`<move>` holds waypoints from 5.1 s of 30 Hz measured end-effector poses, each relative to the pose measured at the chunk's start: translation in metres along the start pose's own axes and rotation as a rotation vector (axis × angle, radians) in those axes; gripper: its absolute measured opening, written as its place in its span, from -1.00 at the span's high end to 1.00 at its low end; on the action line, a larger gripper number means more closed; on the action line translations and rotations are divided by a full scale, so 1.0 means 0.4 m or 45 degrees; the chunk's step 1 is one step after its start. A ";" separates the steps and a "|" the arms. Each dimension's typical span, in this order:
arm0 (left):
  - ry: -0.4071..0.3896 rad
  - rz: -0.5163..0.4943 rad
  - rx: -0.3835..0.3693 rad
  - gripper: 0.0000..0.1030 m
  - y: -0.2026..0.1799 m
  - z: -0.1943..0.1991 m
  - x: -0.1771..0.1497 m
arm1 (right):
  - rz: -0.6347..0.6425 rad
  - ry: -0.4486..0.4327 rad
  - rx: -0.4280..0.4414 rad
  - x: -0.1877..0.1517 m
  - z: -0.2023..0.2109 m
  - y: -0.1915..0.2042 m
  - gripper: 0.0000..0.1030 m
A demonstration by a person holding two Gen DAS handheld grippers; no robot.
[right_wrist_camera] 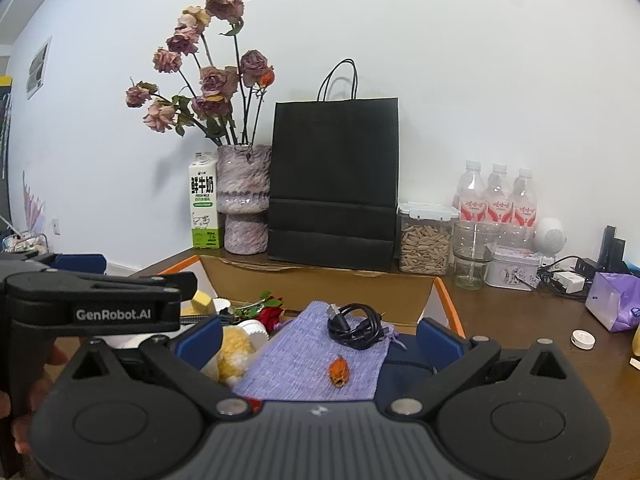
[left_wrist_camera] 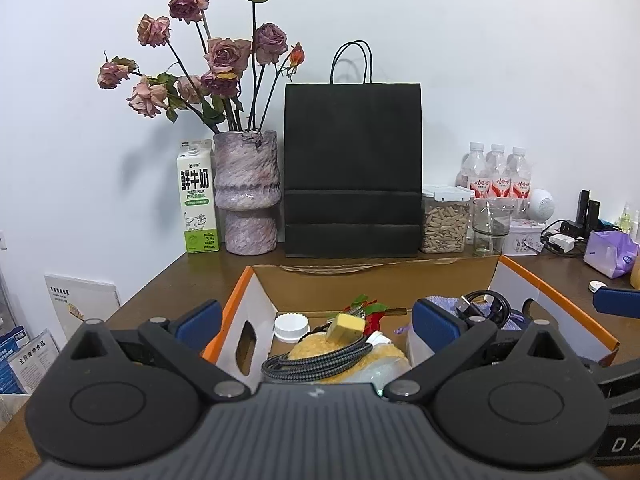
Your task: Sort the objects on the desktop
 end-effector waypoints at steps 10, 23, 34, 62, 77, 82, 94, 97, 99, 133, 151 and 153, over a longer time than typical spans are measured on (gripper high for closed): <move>0.043 -0.008 0.027 -1.00 0.054 0.045 -0.017 | 0.021 0.034 0.036 -0.009 0.045 0.047 -1.00; 0.112 0.004 0.057 -1.00 0.127 0.110 -0.051 | 0.033 0.126 0.082 -0.044 0.094 0.109 -1.00; 0.172 -0.011 0.087 -1.00 0.186 0.138 -0.099 | 0.077 0.285 0.216 -0.103 0.071 0.195 -0.79; 0.224 0.001 0.029 -1.00 0.182 0.157 -0.116 | 0.109 0.321 0.306 -0.099 0.083 0.260 0.53; 0.106 0.042 -0.084 -1.00 0.064 0.075 0.027 | 0.039 0.128 0.142 0.051 0.055 0.090 0.52; 0.093 0.061 -0.090 -1.00 0.034 0.020 0.057 | 0.019 0.094 0.103 0.083 0.011 0.038 0.52; 0.116 0.075 -0.006 -1.00 0.004 -0.096 0.047 | -0.089 0.088 0.098 0.065 -0.111 -0.062 0.53; 0.115 0.072 0.009 -1.00 0.007 -0.098 0.039 | -0.103 0.106 0.099 0.052 -0.119 -0.068 0.52; 0.112 0.066 0.006 -1.00 0.007 -0.096 0.035 | -0.098 0.109 0.098 0.046 -0.118 -0.064 0.52; 0.009 0.071 -0.038 -1.00 0.005 0.021 0.066 | -0.069 0.006 0.009 0.065 -0.017 -0.038 -1.00; 0.045 0.041 -0.073 -1.00 0.036 0.277 -0.022 | -0.097 0.052 -0.006 -0.001 0.256 0.029 -1.00; 0.049 0.047 -0.075 -1.00 0.040 0.307 -0.037 | -0.098 0.060 -0.008 -0.014 0.286 0.039 -1.00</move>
Point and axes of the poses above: each gripper's, at about its wrist camera, not at the fingertips, and z roughly against the way its jaws point, y to its left, x to its top, the point moved 4 cm from there along -z, roughly the way its jaws point, and after that the axes turned 10 degrees about z, right-handed, at the moved point
